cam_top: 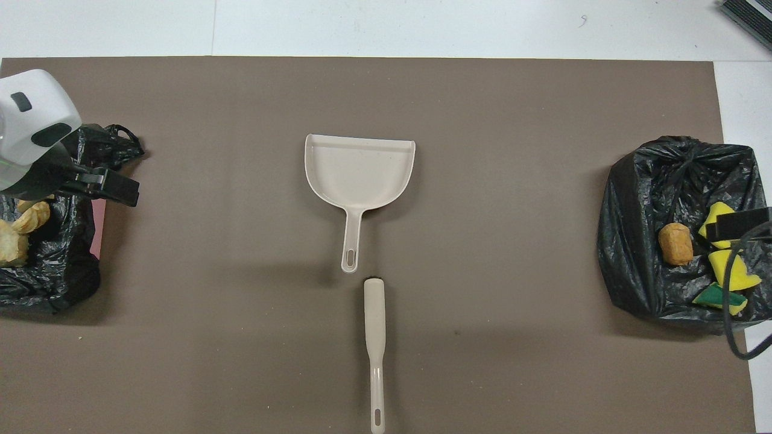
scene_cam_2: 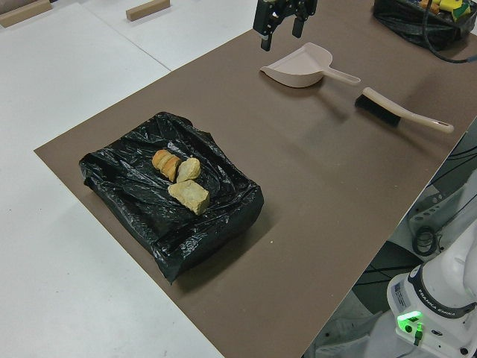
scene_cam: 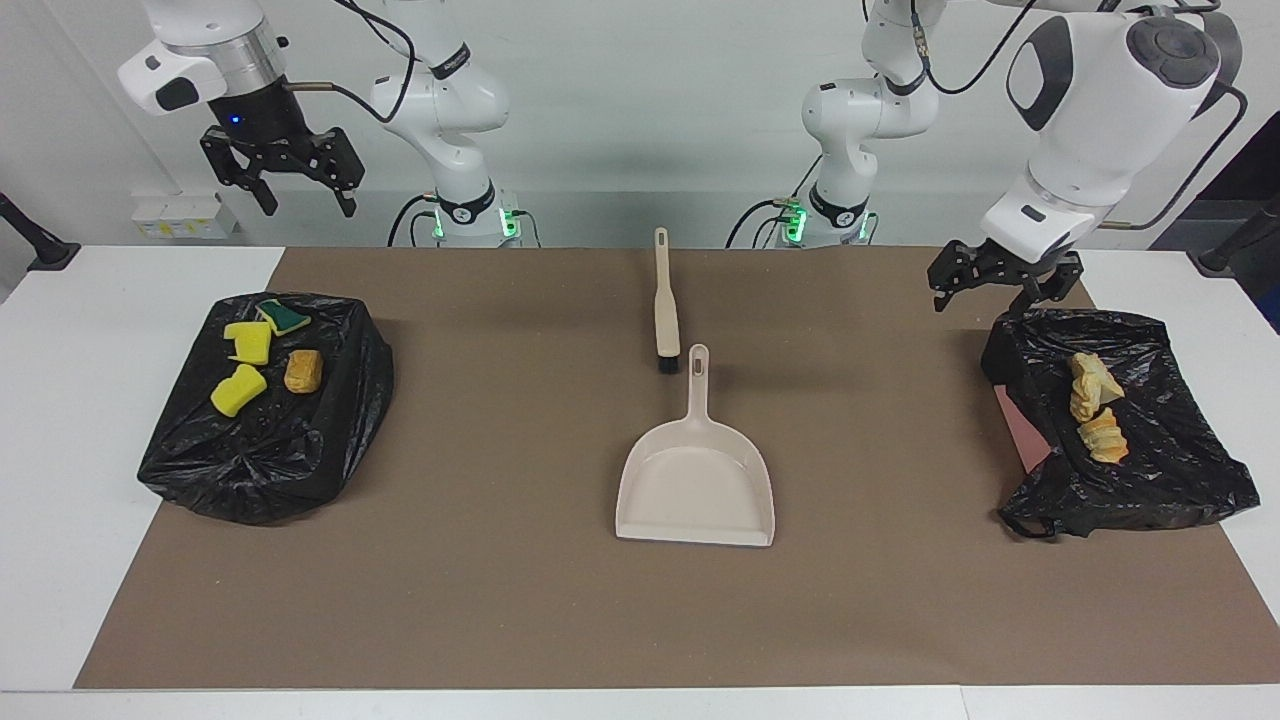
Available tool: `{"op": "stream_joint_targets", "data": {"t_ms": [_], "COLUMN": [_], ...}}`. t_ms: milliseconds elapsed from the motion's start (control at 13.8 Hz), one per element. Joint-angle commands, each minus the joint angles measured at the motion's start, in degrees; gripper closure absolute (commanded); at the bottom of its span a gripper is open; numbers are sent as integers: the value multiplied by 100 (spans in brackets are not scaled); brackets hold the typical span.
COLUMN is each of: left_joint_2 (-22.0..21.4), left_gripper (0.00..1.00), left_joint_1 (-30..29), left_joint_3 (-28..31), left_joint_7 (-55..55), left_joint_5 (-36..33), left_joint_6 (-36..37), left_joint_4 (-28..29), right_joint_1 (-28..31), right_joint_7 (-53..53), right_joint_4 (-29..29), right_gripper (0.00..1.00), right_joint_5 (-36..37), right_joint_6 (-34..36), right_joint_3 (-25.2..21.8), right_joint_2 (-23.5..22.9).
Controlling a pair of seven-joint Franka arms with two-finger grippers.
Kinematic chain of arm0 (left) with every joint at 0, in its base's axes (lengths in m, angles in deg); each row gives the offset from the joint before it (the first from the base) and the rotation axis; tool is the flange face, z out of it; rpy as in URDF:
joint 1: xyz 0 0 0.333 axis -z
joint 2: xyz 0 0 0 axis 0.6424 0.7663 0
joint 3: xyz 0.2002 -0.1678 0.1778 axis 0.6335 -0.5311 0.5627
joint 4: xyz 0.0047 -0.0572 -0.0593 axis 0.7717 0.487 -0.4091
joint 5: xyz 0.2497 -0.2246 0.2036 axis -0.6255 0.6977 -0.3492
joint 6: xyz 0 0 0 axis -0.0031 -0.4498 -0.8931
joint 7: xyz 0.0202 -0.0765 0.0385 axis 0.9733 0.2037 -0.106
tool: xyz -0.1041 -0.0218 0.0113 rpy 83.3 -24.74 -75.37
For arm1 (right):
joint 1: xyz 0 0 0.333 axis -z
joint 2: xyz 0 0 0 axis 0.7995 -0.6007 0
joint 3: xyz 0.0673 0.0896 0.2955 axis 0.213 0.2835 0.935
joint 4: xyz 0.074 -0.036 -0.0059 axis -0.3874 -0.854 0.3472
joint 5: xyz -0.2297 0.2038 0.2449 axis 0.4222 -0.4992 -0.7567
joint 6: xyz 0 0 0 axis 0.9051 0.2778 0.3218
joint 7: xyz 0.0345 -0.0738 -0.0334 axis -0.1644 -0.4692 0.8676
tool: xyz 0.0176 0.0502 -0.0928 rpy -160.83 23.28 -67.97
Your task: Sweep and dump trash in bin
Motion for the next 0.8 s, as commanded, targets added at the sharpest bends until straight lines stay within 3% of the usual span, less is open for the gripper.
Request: {"op": "stream_joint_targets", "data": {"t_ms": [0, 290, 725], "left_joint_2": [-212, -133, -107], "left_gripper": [0, 0, 0], "left_joint_1": [-60, -69, -139], "left_joint_3": [1, 1, 19], "left_joint_7": [-154, -479, -366], "left_joint_5": [23, -47, 76], "left_joint_6": [59, 727, 859], "left_joint_4": [147, -353, -433], "right_joint_1": [34, 34, 34], "right_joint_7": [53, 53, 53], "right_joint_4": [-122, -122, -122], "right_gripper": [0, 0, 0], "right_joint_5": [-118, -118, -118], "right_joint_6": [-108, -108, -117], "right_joint_3": [9, 9, 9], "right_joint_2": [80, 80, 80]}}
